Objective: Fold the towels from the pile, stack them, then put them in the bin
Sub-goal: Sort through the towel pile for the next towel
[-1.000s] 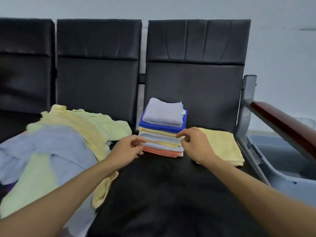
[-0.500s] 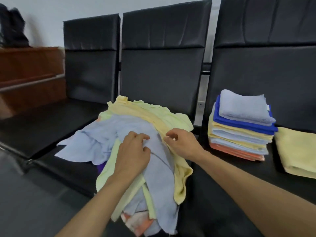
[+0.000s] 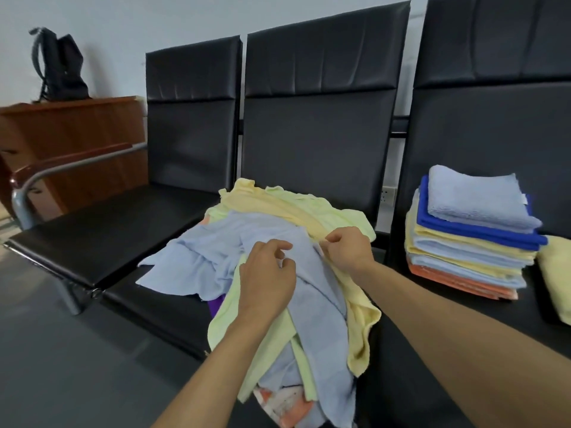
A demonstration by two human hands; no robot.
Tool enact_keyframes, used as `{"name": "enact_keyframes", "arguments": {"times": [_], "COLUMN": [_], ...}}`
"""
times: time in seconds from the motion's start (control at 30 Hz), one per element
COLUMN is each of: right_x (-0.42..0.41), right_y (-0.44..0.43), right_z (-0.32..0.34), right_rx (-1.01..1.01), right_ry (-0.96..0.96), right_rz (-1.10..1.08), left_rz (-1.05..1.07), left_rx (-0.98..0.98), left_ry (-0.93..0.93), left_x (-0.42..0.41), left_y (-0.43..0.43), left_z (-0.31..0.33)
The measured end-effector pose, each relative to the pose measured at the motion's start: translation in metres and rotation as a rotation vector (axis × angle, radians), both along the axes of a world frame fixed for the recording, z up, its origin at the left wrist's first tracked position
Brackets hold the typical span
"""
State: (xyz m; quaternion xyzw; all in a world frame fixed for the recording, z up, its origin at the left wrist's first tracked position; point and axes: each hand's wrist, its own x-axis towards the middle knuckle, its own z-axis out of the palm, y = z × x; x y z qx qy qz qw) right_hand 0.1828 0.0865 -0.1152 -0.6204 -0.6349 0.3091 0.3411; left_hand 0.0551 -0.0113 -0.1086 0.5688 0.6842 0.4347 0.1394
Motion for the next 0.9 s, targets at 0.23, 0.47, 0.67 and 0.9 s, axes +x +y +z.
{"name": "enact_keyframes", "arguments": {"times": [0.23,0.47,0.67,0.9], "right_x": [0.032,0.097,0.147,0.133], "right_y": [-0.018,-0.045,-0.074,-0.054], "right_z": [0.038,0.059,0.056,0.027], "right_rx": [0.043,-0.128,-0.397,-0.265], "right_ry": [0.526,0.829,0.57,0.129], "right_rz": [-0.018,0.168,0.594,0.265], "left_rz": [-0.115,-0.285,-0.095,-0.127], "left_rx": [-0.032,-0.057,-0.183,-0.299], "left_ry": [-0.7,-1.294,-1.294,-0.999], "left_x": [0.035,0.079,0.097,0.089], "left_y": [0.003,0.013,0.023,0.018], "left_z": [0.018,0.033,0.024,0.023]}}
